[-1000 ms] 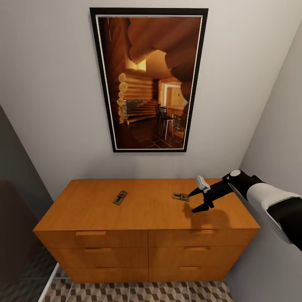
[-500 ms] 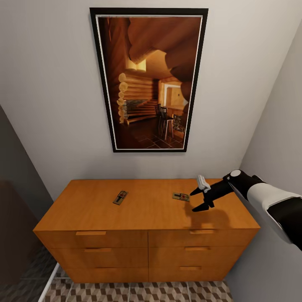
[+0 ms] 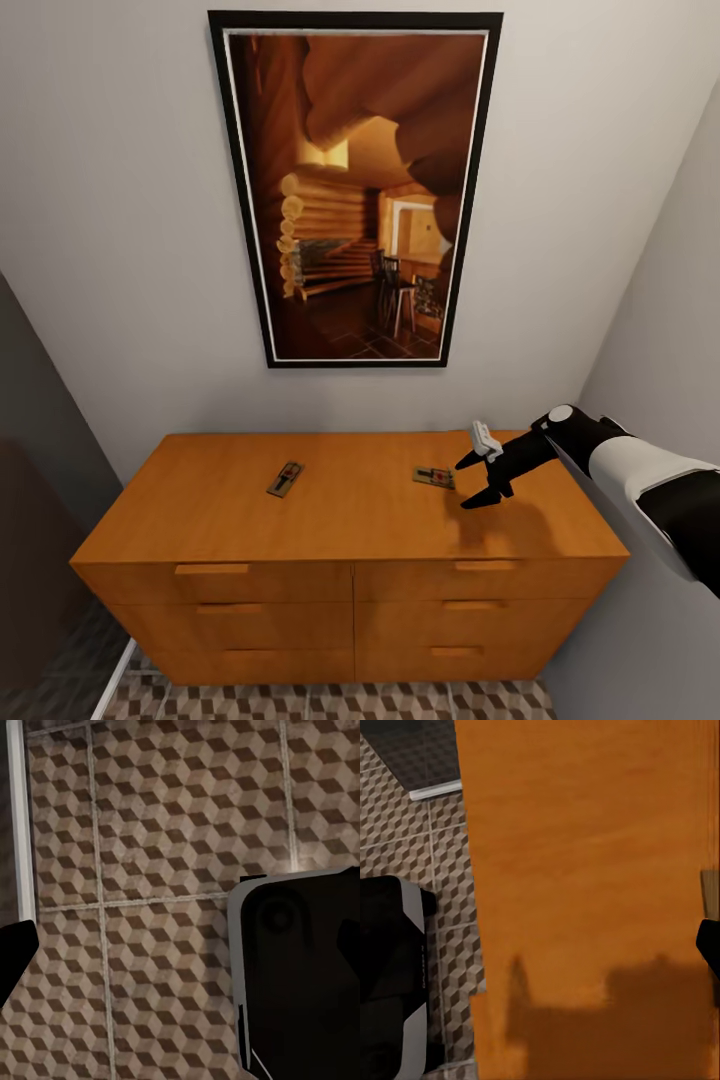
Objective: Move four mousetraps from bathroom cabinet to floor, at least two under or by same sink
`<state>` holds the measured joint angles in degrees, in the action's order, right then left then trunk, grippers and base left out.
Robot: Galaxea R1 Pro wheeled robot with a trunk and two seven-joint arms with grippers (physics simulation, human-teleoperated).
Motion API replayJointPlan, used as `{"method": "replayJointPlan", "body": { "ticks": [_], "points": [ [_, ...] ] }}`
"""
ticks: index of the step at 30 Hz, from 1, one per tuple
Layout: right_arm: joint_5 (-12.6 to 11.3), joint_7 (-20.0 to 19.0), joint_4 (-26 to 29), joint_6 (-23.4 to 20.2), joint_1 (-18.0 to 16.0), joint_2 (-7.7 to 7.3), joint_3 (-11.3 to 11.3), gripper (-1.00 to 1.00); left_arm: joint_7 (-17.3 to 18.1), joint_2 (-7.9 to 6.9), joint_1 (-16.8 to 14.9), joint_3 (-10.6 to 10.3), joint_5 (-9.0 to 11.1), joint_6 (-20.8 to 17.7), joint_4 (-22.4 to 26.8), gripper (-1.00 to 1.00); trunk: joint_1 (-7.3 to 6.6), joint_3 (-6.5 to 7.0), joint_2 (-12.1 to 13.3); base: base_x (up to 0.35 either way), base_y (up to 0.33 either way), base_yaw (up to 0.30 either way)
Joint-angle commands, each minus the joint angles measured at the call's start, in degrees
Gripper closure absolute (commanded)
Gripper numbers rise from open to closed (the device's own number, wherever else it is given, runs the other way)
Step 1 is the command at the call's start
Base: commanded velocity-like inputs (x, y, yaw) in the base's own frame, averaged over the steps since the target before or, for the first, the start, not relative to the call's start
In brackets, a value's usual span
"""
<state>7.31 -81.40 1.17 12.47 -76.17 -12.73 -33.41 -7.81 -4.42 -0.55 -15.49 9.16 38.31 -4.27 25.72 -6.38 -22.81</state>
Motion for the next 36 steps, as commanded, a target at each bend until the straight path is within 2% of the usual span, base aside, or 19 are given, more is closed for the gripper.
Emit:
{"method": "replayJointPlan", "body": {
  "ticks": [1,11,36],
  "points": [
    [0.6,-0.06,0.06,0.36,-0.03,-0.02,0.45,-1.0,-0.08,0.02,-0.06,-0.51,0.42,0.27,-0.13,-1.0,0.06,-0.12,-0.11,0.248,0.026,0.0],
    [0.61,0.0,0.06,0.36,-0.03,0.0,0.45,-1.0,-0.01,0.02,-0.06,-0.51,0.42,0.27,-0.13,-1.0,0.06,-0.12,-0.11,0.213,0.044,0.0],
    [0.68,1.23,0.04,0.5,-0.03,-0.28,0.54,-1.0,-0.01,-0.06,-0.06,-0.51,0.42,0.27,-0.13,-1.0,0.06,-0.12,-0.11,0.006,0.001,0.0]
  ]
}}
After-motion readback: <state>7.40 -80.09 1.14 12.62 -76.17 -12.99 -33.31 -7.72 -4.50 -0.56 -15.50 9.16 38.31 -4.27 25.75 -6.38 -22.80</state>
